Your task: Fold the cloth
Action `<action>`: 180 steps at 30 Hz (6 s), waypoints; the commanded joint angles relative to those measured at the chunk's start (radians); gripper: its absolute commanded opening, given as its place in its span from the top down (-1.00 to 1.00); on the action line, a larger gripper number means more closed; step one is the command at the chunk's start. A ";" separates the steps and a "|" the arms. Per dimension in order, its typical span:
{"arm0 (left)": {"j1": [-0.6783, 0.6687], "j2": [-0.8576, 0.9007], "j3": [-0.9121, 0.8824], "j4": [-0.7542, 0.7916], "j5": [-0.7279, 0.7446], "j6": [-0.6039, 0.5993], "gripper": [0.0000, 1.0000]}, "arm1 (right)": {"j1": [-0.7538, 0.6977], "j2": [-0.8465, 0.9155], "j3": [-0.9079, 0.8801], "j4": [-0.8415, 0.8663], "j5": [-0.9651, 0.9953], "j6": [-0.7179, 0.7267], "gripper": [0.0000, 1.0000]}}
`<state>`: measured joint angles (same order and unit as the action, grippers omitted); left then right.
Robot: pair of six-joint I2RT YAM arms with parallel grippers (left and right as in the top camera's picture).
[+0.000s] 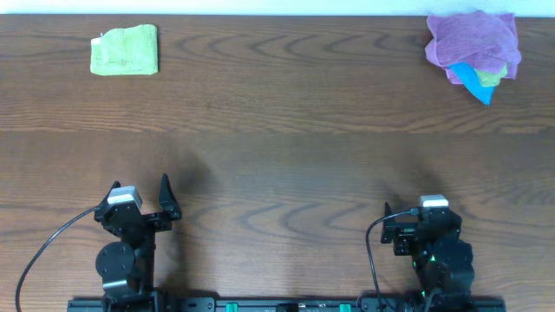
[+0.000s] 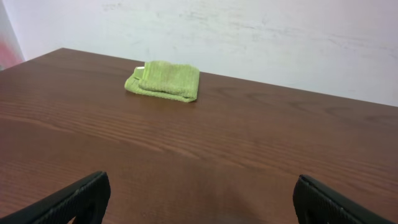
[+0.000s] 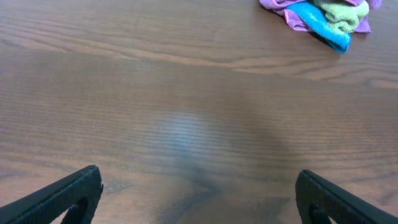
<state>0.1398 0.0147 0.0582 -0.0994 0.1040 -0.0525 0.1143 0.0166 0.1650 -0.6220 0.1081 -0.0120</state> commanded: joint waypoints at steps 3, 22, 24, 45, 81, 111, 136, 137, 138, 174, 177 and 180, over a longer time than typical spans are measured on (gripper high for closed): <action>-0.006 -0.010 -0.031 -0.016 -0.010 -0.003 -0.91 | -0.010 -0.011 -0.009 0.001 0.007 -0.012 -0.98; -0.006 -0.010 -0.031 -0.016 -0.010 -0.003 -0.91 | -0.010 -0.011 -0.009 0.002 0.007 -0.012 -0.98; -0.006 -0.010 -0.031 -0.016 -0.010 -0.003 -0.91 | -0.010 -0.011 -0.009 0.002 0.007 -0.012 -0.98; -0.006 -0.010 -0.031 -0.016 -0.010 -0.003 -0.91 | -0.010 -0.011 -0.009 0.002 0.007 -0.012 -0.98; -0.006 -0.010 -0.031 -0.016 -0.010 -0.003 -0.91 | -0.277 0.798 0.128 1.213 -0.011 -0.041 -0.99; -0.006 -0.010 -0.031 -0.016 -0.010 -0.003 -0.91 | -0.552 1.949 1.282 0.719 -0.370 0.060 -0.99; -0.006 -0.010 -0.031 -0.016 -0.010 -0.003 -0.91 | -0.608 1.959 1.286 0.524 -0.724 0.180 -0.99; -0.006 -0.010 -0.031 -0.016 -0.010 -0.003 -0.91 | -0.606 1.959 1.286 0.524 -0.731 0.188 -0.98; -0.006 -0.010 -0.031 -0.016 -0.010 -0.003 -0.91 | -0.604 1.959 1.286 0.525 -0.731 0.191 -0.99; -0.006 -0.010 -0.031 -0.016 -0.010 -0.003 -0.91 | -0.595 2.263 1.609 0.332 -0.444 0.497 -0.86; -0.006 -0.010 -0.031 -0.016 -0.010 -0.003 -0.91 | -0.595 2.263 1.609 0.305 -0.415 0.497 -0.85; -0.006 -0.010 -0.031 -0.016 -0.010 -0.003 -0.91 | -0.595 2.263 1.609 0.304 -0.396 0.493 -0.81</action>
<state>0.1398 0.0105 0.0582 -0.0998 0.1005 -0.0525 -0.4786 2.2711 1.7603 -0.3214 -0.3206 0.4683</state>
